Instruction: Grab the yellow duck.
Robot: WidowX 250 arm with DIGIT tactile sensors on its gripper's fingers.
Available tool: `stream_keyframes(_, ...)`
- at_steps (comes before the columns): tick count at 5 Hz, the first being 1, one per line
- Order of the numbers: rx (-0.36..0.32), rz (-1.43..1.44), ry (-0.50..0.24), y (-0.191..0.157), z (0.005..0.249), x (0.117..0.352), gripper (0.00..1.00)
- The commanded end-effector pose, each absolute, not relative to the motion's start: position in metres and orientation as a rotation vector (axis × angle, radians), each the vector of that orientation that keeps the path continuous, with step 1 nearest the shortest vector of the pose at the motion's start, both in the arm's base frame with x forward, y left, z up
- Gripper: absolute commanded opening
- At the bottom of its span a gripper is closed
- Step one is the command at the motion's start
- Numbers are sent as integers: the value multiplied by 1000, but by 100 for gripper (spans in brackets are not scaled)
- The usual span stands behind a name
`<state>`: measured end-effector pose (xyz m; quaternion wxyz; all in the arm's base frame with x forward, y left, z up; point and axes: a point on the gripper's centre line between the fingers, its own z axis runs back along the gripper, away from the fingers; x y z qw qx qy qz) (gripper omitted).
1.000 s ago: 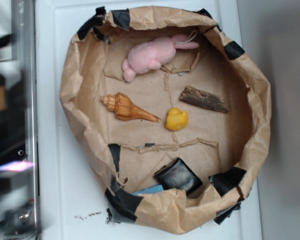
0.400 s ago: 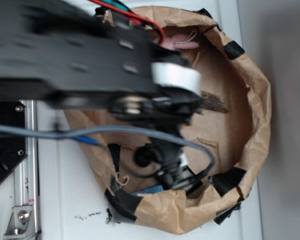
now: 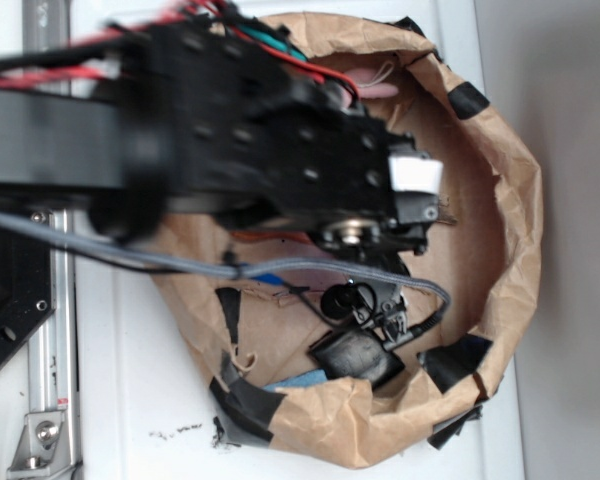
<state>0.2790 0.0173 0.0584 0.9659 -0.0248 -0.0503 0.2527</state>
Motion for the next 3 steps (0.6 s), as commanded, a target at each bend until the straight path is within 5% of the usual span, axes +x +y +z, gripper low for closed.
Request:
stream_keyframes(1,12,500,-75,29,25,279,0)
stream_keyframes(3,-30,419,-78,34,24,285,0)
